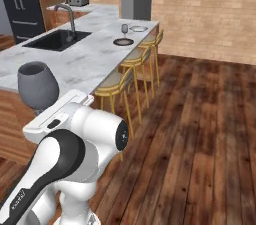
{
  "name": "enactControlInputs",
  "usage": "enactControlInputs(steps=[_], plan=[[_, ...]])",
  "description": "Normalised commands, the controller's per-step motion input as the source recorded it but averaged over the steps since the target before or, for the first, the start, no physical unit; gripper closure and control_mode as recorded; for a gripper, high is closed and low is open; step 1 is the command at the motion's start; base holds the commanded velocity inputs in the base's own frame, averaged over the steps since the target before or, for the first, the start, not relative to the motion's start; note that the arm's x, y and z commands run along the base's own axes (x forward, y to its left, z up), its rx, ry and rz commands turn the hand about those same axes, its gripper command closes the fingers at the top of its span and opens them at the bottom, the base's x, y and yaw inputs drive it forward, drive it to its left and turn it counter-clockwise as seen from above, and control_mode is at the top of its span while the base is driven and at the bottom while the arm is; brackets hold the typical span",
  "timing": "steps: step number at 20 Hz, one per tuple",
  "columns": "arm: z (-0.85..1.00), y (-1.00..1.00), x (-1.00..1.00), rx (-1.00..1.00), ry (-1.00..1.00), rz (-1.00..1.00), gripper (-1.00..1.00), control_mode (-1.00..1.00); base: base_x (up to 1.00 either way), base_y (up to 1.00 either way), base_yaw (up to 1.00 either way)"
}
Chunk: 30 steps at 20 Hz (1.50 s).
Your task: Retrieve the wine glasses from the counter and place one next to each plate.
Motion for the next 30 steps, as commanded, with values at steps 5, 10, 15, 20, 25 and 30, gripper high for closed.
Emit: enactControlInputs(steps=[5,10,15,20,25,30], plan=[[0.00,0.00,0.00,0.00,0.00,0.00,1.00,1.00,0.46,-1.00,0.07],[0.00,0.00,0.00,0.00,0.00,0.00,1.00,1.00,0.96,-1.00,0.07],[0.00,0.00,0.00,0.00,0.00,0.00,1.00,1.00,1.00,-1.00,0.09],[0.00,0.00,0.00,0.00,0.00,0.00,1.00,1.00,1.00,-1.00,0.17],[0.00,0.00,0.00,0.00,0.00,0.00,1.00,1.00,1.00,-1.00,0.32],[0.00,0.00,0.00,0.00,0.00,0.00,1.00,1.00,1.00,-1.00,0.38]])
